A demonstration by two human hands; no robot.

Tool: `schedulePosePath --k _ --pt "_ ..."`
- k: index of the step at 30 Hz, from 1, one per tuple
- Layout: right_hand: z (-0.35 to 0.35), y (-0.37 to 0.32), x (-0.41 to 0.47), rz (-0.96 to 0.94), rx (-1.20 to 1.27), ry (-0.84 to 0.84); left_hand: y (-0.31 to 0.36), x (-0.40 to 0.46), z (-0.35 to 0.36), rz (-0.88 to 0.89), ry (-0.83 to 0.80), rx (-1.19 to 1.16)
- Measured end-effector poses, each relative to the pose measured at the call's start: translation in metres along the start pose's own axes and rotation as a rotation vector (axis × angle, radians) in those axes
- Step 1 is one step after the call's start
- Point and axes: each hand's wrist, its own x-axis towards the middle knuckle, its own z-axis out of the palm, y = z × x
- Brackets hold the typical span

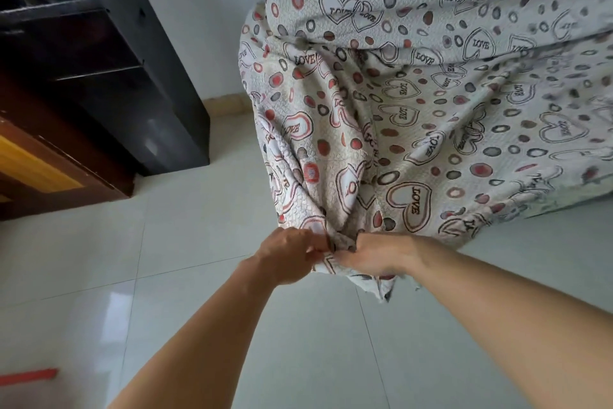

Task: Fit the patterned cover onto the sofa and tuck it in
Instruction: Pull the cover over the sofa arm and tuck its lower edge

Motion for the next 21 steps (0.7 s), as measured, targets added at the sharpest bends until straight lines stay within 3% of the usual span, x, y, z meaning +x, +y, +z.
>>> schedulePosePath --k 4,6,7,9,10,12,14,17,21 --pt "0.014 -0.005 0.002 -0.059 -0.046 -0.143 -0.005 -0.011 0.011 -0.153 -0.172 0.095" --pt "0.018 0.000 0.001 -0.048 -0.075 -0.064 -0.008 -0.016 0.020 -0.229 -0.272 0.113" --pt "0.016 0.004 0.000 -0.036 -0.097 0.061 -0.009 -0.017 0.024 -0.266 -0.288 0.096" --pt "0.010 0.016 0.003 0.011 -0.125 0.387 -0.010 -0.018 0.031 -0.372 -0.163 0.025" --pt "0.005 0.022 0.007 0.041 -0.086 0.517 -0.010 -0.015 0.031 -0.419 -0.012 -0.014" --pt "-0.006 0.032 0.014 0.099 0.035 0.669 -0.010 -0.008 0.028 -0.436 0.332 -0.113" --pt "-0.016 0.035 0.023 0.125 0.132 0.749 -0.011 0.002 0.024 -0.354 0.524 -0.218" --pt "-0.020 0.031 0.041 0.225 0.171 0.749 -0.005 0.024 0.016 -0.239 0.449 -0.240" --pt "-0.016 0.025 0.061 0.310 0.124 0.698 0.001 0.046 0.016 -0.320 0.398 -0.231"
